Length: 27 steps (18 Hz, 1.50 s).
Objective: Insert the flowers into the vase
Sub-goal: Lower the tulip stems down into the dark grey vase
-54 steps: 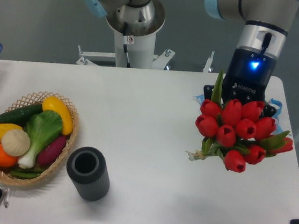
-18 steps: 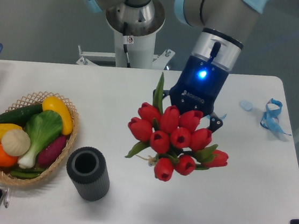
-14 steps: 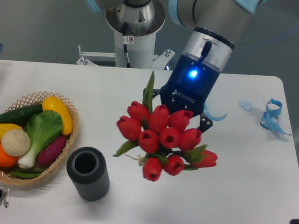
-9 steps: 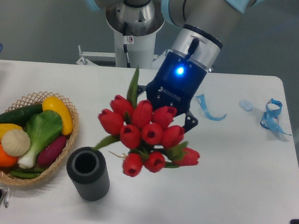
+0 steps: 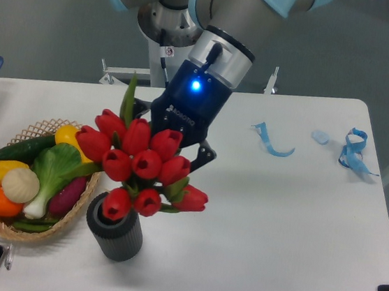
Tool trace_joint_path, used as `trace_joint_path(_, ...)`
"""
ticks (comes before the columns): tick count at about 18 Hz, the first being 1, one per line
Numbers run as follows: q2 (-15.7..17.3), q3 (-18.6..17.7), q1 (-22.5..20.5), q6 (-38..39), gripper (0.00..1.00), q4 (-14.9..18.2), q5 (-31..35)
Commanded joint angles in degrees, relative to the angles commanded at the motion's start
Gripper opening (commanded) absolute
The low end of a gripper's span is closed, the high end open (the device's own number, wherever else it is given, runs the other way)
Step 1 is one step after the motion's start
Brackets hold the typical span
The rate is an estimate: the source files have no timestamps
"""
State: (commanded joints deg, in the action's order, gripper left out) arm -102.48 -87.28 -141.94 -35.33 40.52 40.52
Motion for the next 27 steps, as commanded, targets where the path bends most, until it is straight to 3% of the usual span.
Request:
trace_joint_path(7,-1.1,-0.4,1.2,-1.3,0.40,-0.2,-0.1)
trace_joint_path(12,-1.9,-1.1,2.1,-2.2,0.40,-2.3,-0.3)
trace_joint_path(27,-2.3,-7.2,3.1,-4.6,0.40,-2.4,-0.5)
